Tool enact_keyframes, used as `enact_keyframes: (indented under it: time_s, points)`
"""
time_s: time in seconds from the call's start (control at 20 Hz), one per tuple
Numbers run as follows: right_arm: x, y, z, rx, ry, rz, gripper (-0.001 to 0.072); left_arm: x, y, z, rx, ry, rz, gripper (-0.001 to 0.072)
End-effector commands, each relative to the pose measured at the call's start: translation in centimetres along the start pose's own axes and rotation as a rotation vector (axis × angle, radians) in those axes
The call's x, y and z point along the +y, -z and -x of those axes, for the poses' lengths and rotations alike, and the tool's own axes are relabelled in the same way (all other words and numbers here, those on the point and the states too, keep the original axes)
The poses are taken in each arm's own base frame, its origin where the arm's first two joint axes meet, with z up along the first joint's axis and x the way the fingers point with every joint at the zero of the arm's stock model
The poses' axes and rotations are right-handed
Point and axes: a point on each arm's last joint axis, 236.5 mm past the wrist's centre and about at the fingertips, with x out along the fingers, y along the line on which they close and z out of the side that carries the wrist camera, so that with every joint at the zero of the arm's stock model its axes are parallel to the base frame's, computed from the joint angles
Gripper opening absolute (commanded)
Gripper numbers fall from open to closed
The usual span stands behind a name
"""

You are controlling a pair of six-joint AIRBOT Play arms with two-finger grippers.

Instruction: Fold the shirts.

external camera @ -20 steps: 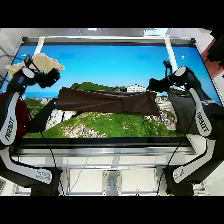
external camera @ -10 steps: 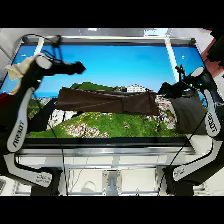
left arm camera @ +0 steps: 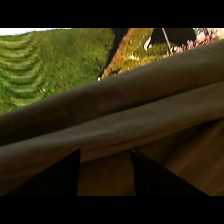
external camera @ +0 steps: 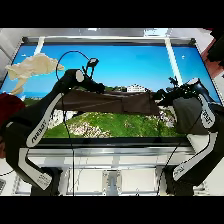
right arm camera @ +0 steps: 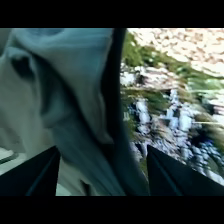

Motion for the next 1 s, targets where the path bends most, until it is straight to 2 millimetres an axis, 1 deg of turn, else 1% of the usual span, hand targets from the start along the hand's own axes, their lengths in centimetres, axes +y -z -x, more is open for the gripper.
enact_keyframes:
  time_s: [0.0,0.05,0.1,0.15,0.2,0.25,0.3,0.35,0.4,0.45,0.55,0.6,0.7,0.75,0.85,0.95]
  points:
    - [0.8,0.1,-1.5,0.021,-0.037,0.019,0.0617,-0.2,1.7,-1.3,0.063,-0.001,0.005,0.0343]
    - [1.8,0.1,-1.9,0.021,-0.06,0.029,0.0614,-0.1,1.8,-1.4,0.066,-0.001,0.006,0.0285]
    - [2.8,0.1,-2.4,0.023,-0.077,0.042,0.0613,-0.1,1.9,-1.6,0.072,-0.001,0.003,0.0199]
    - [3.7,0.1,-3.0,0.026,-0.088,0.053,0.0612,0.0,2.1,-1.9,0.078,-0.001,0.004,0.0199]
    - [4.5,0.2,-3.6,0.028,-0.089,0.066,0.0592,0.1,2.4,-2.3,0.087,-0.001,0.008,0.0199]
    - [5.2,0.4,-4.2,0.035,-0.088,0.081,0.0495,0.1,2.7,-2.7,0.097,0.002,0.013,0.0194]
    - [5.9,0.5,-4.7,0.041,-0.093,0.092,0.0348,0.2,3.1,-3.0,0.111,0.002,0.016,0.0158]
    - [6.9,0.7,-5.1,0.044,-0.117,0.109,0.0166,0.2,3.4,-3.2,0.122,0.003,0.017,0.0135]
    - [8.4,0.8,-5.1,0.045,-0.17,0.132,0.0025,0.2,3.6,-3.3,0.127,0.004,0.018,0.013]
    - [10.2,0.8,-4.6,0.039,-0.238,0.158,0.0029,0.2,3.6,-3.3,0.126,0.003,0.017,0.0097]
    - [13.3,0.3,-2.9,0.008,-0.33,0.189,0.0027,0.2,3.6,-3.3,0.127,0.004,0.015,0.0013]
    - [14.5,-0.1,-1.8,-0.017,-0.335,0.217,0.0027,0.2,3.7,-3.4,0.131,0.006,0.023,0.0013]
    - [16.4,-0.2,0.3,-0.03,-0.337,0.253,0.0027,0.1,4.4,-3.6,0.158,0.006,0.084,0.0013]
    - [17.2,0.1,1.4,-0.029,-0.331,0.282,0.0026,-0.1,5.0,-3.7,0.181,0.009,0.096,0.0012]
    - [18.0,0.7,3.1,-0.011,-0.281,0.308,0.0027,-1.3,5.9,-3.9,0.22,0.024,0.082,0.0012]
    - [18.5,1.2,4.6,0.002,-0.218,0.351,0.0026,-3.8,6.0,-4.2,0.223,0.059,0.063,0.0012]
